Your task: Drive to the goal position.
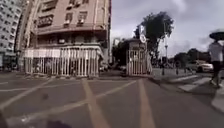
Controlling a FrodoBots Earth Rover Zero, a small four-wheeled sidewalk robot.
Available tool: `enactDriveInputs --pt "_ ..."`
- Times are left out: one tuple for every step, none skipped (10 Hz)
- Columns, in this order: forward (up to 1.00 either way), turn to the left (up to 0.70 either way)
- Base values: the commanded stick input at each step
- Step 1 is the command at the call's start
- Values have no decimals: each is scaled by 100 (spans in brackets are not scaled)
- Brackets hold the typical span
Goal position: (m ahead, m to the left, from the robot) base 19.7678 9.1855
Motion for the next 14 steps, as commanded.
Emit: enactDriveInputs --pt "70 0" --pt "70 0" --pt "70 0" --pt "70 0" --pt "70 0" --pt "70 0" --pt "70 0" --pt "70 0" --pt "70 0" --pt "70 0" --pt "70 0" --pt "70 0" --pt "70 0" --pt "70 0"
